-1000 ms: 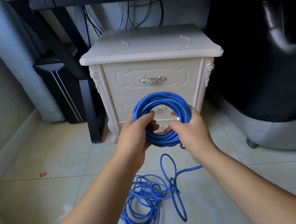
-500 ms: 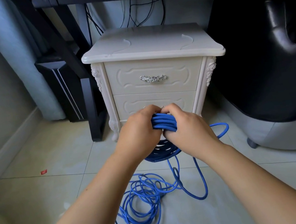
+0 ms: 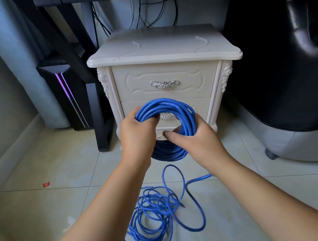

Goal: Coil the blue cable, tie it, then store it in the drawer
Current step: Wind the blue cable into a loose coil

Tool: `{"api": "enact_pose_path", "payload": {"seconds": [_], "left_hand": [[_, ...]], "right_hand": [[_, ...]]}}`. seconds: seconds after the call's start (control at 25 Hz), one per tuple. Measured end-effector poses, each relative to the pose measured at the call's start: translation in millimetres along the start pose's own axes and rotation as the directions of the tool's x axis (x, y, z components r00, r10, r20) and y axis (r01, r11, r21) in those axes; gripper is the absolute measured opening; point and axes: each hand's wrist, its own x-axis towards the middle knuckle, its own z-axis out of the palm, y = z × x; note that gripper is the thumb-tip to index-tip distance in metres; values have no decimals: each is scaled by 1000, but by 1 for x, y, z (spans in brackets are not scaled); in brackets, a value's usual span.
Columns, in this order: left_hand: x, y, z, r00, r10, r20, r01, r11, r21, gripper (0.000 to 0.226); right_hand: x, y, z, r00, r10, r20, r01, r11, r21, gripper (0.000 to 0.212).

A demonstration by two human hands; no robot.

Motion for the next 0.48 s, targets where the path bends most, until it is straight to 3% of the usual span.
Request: {"api": "enact_pose_path", "payload": {"seconds": [0.16, 0.36, 0.48], "left_hand": [[-5, -2, 1, 998, -67, 20, 68, 997, -31, 13], [-3, -1, -6, 927, -83, 367, 86, 996, 8, 13], [-1, 1, -13, 908, -64, 414, 32, 996, 84, 33]], "right_hand": [[2, 1, -1, 999, 32, -11, -32, 999, 23, 22], [14, 4, -9, 996, 77, -39, -70, 987, 147, 20], [19, 1, -20, 999, 41, -7, -40, 995, 89, 23]]}}
